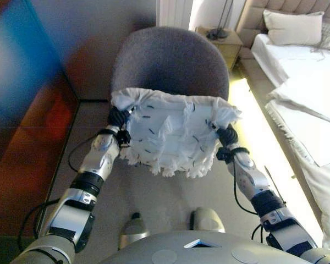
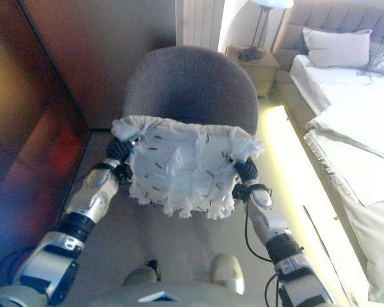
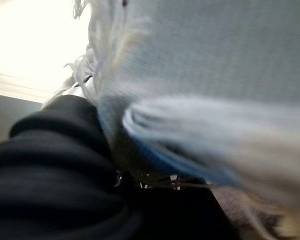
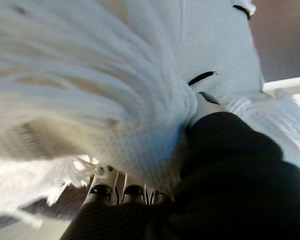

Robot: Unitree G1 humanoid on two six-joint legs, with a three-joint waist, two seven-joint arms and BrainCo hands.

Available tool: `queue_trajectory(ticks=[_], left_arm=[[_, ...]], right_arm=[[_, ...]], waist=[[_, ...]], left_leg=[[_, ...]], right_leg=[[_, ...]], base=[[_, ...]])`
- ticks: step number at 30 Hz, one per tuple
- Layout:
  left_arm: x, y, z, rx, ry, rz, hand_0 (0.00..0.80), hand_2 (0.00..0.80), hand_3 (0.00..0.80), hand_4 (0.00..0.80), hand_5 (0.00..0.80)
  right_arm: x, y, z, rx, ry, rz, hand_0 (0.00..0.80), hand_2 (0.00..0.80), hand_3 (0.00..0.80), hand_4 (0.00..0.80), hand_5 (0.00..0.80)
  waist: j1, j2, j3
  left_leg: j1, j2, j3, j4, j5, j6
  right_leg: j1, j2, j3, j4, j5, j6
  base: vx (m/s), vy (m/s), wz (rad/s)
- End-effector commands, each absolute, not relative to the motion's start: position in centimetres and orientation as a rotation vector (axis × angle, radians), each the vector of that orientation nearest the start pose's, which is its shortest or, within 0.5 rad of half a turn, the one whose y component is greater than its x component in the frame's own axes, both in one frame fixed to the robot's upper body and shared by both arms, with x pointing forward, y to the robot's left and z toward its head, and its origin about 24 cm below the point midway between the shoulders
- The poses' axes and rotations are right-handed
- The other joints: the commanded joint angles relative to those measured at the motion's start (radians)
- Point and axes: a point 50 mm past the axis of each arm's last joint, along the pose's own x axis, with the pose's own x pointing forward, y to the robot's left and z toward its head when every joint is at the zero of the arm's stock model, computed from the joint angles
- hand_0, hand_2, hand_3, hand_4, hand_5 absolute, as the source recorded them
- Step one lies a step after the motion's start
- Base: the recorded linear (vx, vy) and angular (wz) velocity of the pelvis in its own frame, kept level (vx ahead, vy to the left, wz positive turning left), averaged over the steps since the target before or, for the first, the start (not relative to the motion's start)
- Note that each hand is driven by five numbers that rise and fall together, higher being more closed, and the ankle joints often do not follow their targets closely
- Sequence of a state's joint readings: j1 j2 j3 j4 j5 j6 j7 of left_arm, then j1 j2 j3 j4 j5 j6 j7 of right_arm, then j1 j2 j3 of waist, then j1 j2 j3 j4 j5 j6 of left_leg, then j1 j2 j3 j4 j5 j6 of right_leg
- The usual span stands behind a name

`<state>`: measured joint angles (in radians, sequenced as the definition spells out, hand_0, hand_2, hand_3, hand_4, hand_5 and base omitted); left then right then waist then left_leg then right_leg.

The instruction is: Pick up the cushion and take it to the sofa

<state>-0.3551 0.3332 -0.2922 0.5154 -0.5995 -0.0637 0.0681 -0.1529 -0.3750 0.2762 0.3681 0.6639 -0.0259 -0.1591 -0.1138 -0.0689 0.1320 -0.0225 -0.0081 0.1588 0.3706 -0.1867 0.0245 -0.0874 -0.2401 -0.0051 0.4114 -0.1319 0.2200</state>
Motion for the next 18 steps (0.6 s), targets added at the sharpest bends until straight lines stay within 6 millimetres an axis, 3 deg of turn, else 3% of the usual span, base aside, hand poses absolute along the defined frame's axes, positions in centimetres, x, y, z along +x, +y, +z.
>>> queue_trajectory(ticks=[1, 5, 7, 8, 9, 12, 13, 14, 16, 18], left_arm=[[33.1, 15.5, 7.1, -0.105, -0.032, -0.182, 0.8, 0.8, 0.8, 0.8, 0.8], [32.3, 16.4, 6.3, -0.114, -0.014, -0.173, 0.8, 0.8, 0.8, 0.8, 0.8], [31.9, 16.8, 6.2, -0.125, -0.012, -0.15, 0.8, 0.8, 0.8, 0.8, 0.8], [31.6, 17.1, 6.0, -0.135, -0.016, -0.131, 0.8, 0.8, 0.8, 0.8, 0.8], [31.3, 17.1, 5.9, -0.137, -0.018, -0.118, 0.8, 0.8, 0.8, 0.8, 0.8], [30.5, 18.1, 5.6, -0.177, -0.018, -0.078, 0.8, 0.8, 0.8, 0.8, 0.8], [30.5, 18.3, 5.7, -0.171, -0.025, -0.067, 0.8, 0.8, 0.8, 0.8, 0.8], [30.6, 18.5, 5.9, -0.168, -0.032, -0.052, 0.8, 0.8, 0.8, 0.8, 0.8], [30.7, 19.0, 6.2, -0.196, -0.032, -0.029, 0.8, 0.8, 0.8, 0.8, 0.8], [30.6, 18.9, 6.1, -0.198, -0.026, -0.025, 0.8, 0.8, 0.8, 0.8, 0.8]], right_arm=[[29.2, -19.4, 3.3, 0.29, 0.126, -0.033, 0.8, 0.8, 0.8, 0.8, 0.8], [28.5, -19.8, 2.4, 0.282, 0.162, -0.009, 0.8, 0.8, 0.8, 0.8, 0.8], [28.3, -19.7, 1.9, 0.27, 0.176, 0.024, 0.8, 0.8, 0.8, 0.8, 0.8], [28.2, -19.4, 1.8, 0.26, 0.18, 0.051, 0.8, 0.8, 0.8, 0.8, 0.8], [28.2, -19.2, 1.8, 0.254, 0.183, 0.069, 0.8, 0.8, 0.8, 0.8, 0.8], [28.0, -18.4, 1.8, 0.245, 0.202, 0.092, 0.8, 0.8, 0.8, 0.8, 0.8], [28.1, -18.2, 2.0, 0.243, 0.199, 0.111, 0.8, 0.8, 0.8, 0.8, 0.8], [28.2, -18.2, 2.3, 0.233, 0.194, 0.131, 0.8, 0.8, 0.8, 0.8, 0.8], [28.1, -18.4, 2.3, 0.221, 0.192, 0.153, 0.8, 0.8, 0.8, 0.8, 0.8], [28.2, -18.5, 2.3, 0.23, 0.183, 0.162, 0.8, 0.8, 0.8, 0.8, 0.8]], waist=[[-0.039, -0.028, -0.047], [-0.035, -0.038, -0.053], [-0.024, -0.03, -0.065], [-0.019, -0.022, -0.075], [-0.02, -0.01, -0.084], [-0.039, 0.021, -0.125], [-0.04, 0.02, -0.128], [-0.037, 0.009, -0.127], [-0.019, -0.01, -0.117], [-0.003, -0.02, -0.102]], left_leg=[[0.222, -0.056, -0.036, -0.243, -0.035, 0.024], [0.279, -0.075, -0.024, -0.228, -0.093, 0.039], [0.295, -0.066, 0.005, -0.208, -0.126, 0.047], [0.305, -0.05, 0.044, -0.183, -0.109, 0.036], [0.318, -0.031, 0.064, -0.164, -0.087, 0.019], [0.318, 0.06, 0.112, -0.004, 0.129, -0.082], [0.286, 0.092, 0.119, 0.098, 0.194, -0.115], [0.221, 0.118, 0.116, 0.245, 0.23, -0.131], [0.094, 0.157, 0.107, 0.431, 0.243, -0.141], [0.024, 0.193, 0.087, 0.45, 0.232, -0.132]], right_leg=[[-0.191, 0.107, -0.006, -0.428, 0.392, 0.009], [-0.224, 0.112, -0.087, -0.377, 0.402, -0.005], [-0.182, 0.1, -0.147, -0.337, 0.358, -0.007], [-0.15, 0.098, -0.199, -0.322, 0.326, -0.021], [-0.129, 0.11, -0.219, -0.319, 0.303, -0.033], [-0.077, 0.164, -0.195, -0.298, 0.229, -0.103], [-0.053, 0.177, -0.178, -0.3, 0.207, -0.127], [-0.022, 0.183, -0.158, -0.289, 0.175, -0.154], [0.034, 0.18, -0.147, -0.282, 0.141, -0.186], [0.072, 0.179, -0.14, -0.281, 0.124, -0.201]], base=[[0.456, -0.064, -0.28], [0.485, -0.081, 0.22], [0.536, -0.091, -0.55], [0.473, -0.141, -0.76], [0.599, -0.202, -0.67], [0.455, -0.231, -0.44], [0.43, -0.317, -0.09], [0.422, -0.337, -0.06], [0.332, -0.259, -0.12], [0.26, -0.105, -0.48]])
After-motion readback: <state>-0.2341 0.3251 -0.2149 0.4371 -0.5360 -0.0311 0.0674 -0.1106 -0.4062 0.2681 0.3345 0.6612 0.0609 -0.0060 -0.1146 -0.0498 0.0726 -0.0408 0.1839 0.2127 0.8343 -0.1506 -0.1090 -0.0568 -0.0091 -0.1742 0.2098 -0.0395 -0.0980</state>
